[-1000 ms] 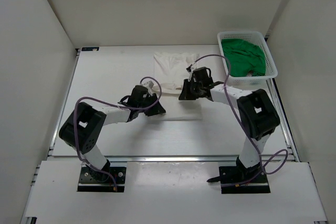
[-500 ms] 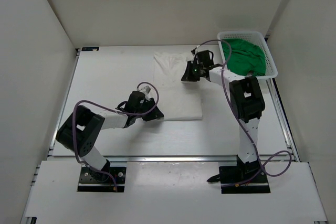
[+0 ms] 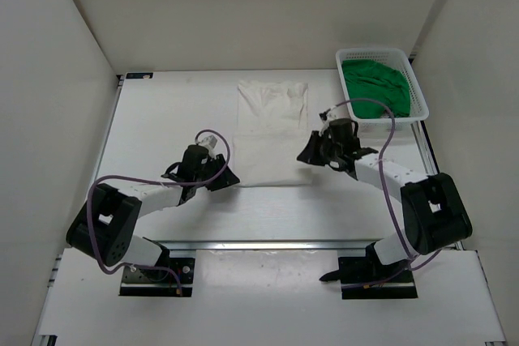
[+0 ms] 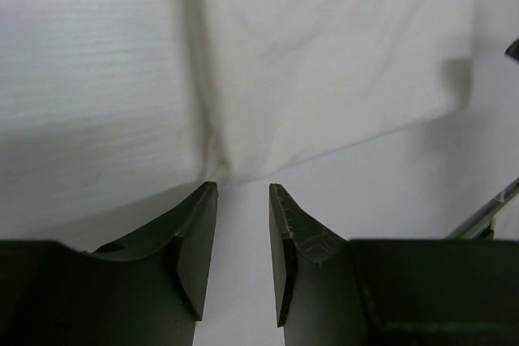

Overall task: Fold and stack the t-shirts
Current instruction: Fold the folded rectangular tshirt in 1/3 of the way, then grab one side of the 2/3 rectangular tshirt with both arms

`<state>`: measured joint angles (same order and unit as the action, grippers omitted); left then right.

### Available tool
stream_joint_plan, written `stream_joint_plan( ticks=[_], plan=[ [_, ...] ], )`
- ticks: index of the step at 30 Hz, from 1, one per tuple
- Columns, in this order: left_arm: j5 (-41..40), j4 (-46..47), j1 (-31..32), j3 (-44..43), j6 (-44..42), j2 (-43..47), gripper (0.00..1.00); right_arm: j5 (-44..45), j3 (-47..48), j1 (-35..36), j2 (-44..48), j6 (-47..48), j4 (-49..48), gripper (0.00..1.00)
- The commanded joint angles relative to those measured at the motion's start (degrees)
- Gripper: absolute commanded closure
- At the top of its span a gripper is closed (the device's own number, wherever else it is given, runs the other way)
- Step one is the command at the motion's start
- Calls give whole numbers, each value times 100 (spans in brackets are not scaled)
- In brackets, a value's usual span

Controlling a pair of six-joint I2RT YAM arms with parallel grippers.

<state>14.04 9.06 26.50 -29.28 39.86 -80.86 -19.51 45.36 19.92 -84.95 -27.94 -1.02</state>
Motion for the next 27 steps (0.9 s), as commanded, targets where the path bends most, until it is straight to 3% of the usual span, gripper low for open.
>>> stream_joint_plan(
  ticks=[1, 10, 11, 15, 18, 23, 27],
  plan=[
    [28, -1, -136, 282, -48, 237, 57, -35, -721, -146, 75, -203, -539, 100],
    [-50, -71, -189, 326, -118, 211, 39, -361, -1741, -454, 328, -247, -874, 100],
    [-33, -54, -198, 335, -127, 167, 38, -378, -1759, -445, 399, -229, -857, 95],
    [-147, -10, -66, 300, -118, 9, 40, -151, -2092, -585, 1164, -290, -821, 73],
    [-253, 52, 66, 248, -101, -193, 43, 253, -2207, -691, 1454, -247, -471, 67],
    [-253, 96, 250, 45, -83, -571, 50, 281, -2199, -596, 1140, -194, -487, 65],
    [-349, 183, 329, 1, -13, -694, 65, -131, -1988, -437, 559, -124, -496, 68]
  ],
)
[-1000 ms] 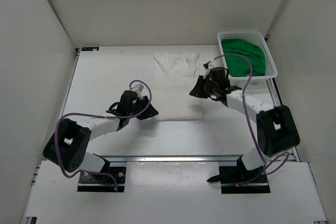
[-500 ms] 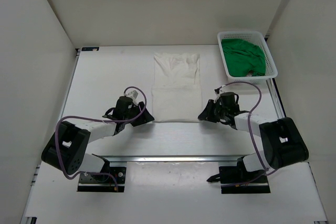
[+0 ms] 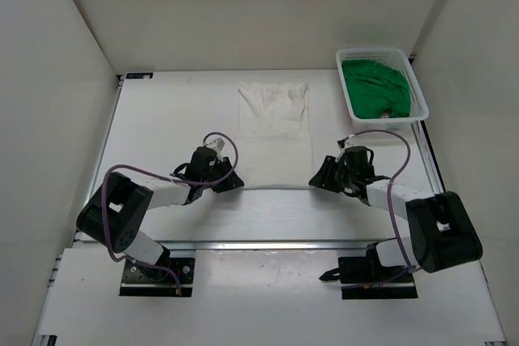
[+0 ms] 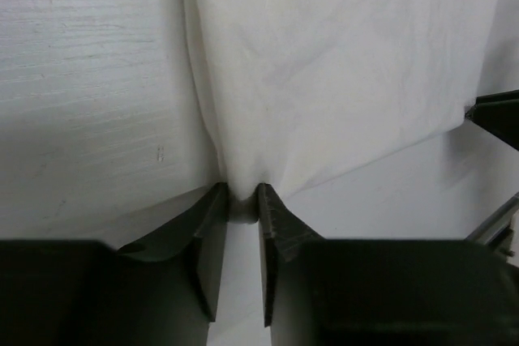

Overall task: Fold and stack the t-shirts
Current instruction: Grab one side of the 2/3 rectangular tshirt with both arms

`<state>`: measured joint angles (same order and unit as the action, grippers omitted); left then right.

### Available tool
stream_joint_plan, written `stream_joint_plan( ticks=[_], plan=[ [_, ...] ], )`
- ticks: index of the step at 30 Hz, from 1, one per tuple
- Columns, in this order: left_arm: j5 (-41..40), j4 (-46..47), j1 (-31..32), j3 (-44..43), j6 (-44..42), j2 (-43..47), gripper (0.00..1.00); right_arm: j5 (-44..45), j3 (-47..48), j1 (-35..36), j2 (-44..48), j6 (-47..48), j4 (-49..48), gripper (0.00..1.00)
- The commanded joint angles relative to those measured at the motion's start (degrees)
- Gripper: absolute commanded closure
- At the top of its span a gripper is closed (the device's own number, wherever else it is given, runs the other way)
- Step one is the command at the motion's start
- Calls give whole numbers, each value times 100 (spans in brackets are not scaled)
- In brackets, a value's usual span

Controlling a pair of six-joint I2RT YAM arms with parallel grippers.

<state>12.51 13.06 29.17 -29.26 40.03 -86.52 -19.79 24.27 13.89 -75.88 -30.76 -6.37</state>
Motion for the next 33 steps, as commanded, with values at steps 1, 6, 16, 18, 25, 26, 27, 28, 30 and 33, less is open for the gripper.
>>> stream_joint_plan(
  ticks=[1, 6, 16, 18, 25, 26, 27, 28, 30, 33],
  plan=[
    [-188, -225, 10, 7, -22, -128, 69, -191, 148, 210, -392, 132, -21, 72],
    [-451, -471, 107, -71, -118, -32, 91, -307, 104, 272, -534, 9, -242, 99],
    [-680, -1919, 932, 1358, 101, 2374, 100, 669, -985, 1641, 2222, -693, 1304, 100],
    [-1135, -2865, 1335, 1684, 267, 3279, 100, 880, -1310, 2255, 2898, -1271, 1865, 100],
    [-980, -4250, 1321, 1426, 754, 5717, 100, 1268, -541, 2683, 3819, -1409, 2878, 100],
    [-901, -4250, 980, 1022, 499, 5508, 100, 1145, -381, 2506, 3565, -1232, 2852, 100],
    [-726, -4120, 637, 818, 332, 5140, 100, 918, -101, 2122, 3397, -891, 2774, 100],
    [-602, -4023, 451, 355, 60, 4910, 100, 750, 180, 1683, 3099, -557, 2695, 100],
    [-522, -3716, 65, -237, -214, 4138, 100, 153, 604, 1004, 2632, -177, 2388, 100],
    [-434, -3277, -392, -1256, -496, 2996, 100, -323, 1482, 353, 1701, 211, 2185, 100]
  ],
)
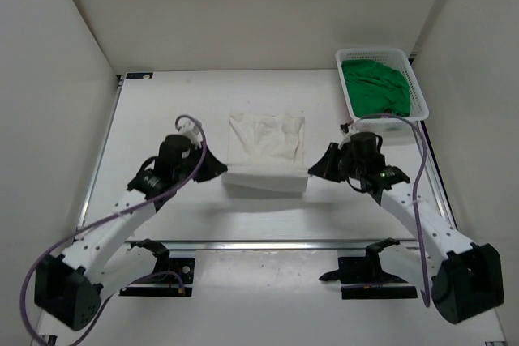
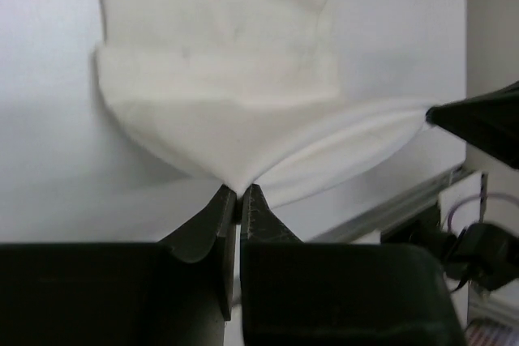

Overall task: Fold and stack the t-shirts
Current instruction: Grab one side of the 2/3 rectangular tshirt with both arms, then fold the long partially folded tshirt into a neat square

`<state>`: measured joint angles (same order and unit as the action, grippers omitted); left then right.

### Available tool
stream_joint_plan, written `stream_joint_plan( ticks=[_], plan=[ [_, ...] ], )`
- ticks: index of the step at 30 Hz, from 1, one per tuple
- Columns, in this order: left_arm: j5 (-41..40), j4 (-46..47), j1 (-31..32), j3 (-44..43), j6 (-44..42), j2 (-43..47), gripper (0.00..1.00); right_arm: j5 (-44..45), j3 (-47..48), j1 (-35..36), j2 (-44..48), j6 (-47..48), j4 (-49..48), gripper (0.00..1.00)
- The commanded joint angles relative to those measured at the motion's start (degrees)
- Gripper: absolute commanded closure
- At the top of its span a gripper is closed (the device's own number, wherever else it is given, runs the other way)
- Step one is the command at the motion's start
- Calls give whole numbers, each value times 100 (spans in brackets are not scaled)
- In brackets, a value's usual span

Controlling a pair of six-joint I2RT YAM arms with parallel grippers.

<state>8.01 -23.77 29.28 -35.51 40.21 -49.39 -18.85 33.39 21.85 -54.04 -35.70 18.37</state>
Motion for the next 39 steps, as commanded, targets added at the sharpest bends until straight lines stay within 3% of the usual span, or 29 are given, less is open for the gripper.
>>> stream_joint_plan(
  ticks=[1, 10, 19, 23, 25, 26, 29, 32, 35, 39],
  plan=[
    [77, 556, -597, -955, -575, -1235, 99, -435, 912, -575, -833, 818, -351, 100],
    [-177, 742, -1239, -3250, -672, -4261, 100, -768, 3408, -1305, -3954, 1109, -519, 100],
    [-371, 1137, -1591, -4481, -453, -5801, 95, -954, 5983, -1499, -6388, 1127, -352, 99],
    [-213, 1498, -1618, -4816, -286, -6257, 77, -849, 6732, -1526, -7031, 1145, -80, 97],
    [-90, 1524, -1732, -4956, -233, -6399, 60, -848, 7127, -1543, -7164, 1179, 113, 81],
    [-28, 1568, -1767, -4948, -172, -6399, 57, -822, 7242, -1552, -7234, 1188, 71, 76],
    [60, 2094, -1952, -4511, 30, -5997, 53, -761, 7288, -1526, -7112, 1206, 132, 65],
    [148, 2297, -1839, -4106, 49, -5741, 58, -480, 6676, -1359, -6534, 1198, -69, 65],
    [201, 2559, -1260, -3702, -30, -5574, 59, -400, 5639, -1061, -5971, 1066, -772, 87],
    [95, 2834, -714, -3156, 49, -5801, 59, -391, 4688, -666, -5811, 899, -1098, 100]
  ],
)
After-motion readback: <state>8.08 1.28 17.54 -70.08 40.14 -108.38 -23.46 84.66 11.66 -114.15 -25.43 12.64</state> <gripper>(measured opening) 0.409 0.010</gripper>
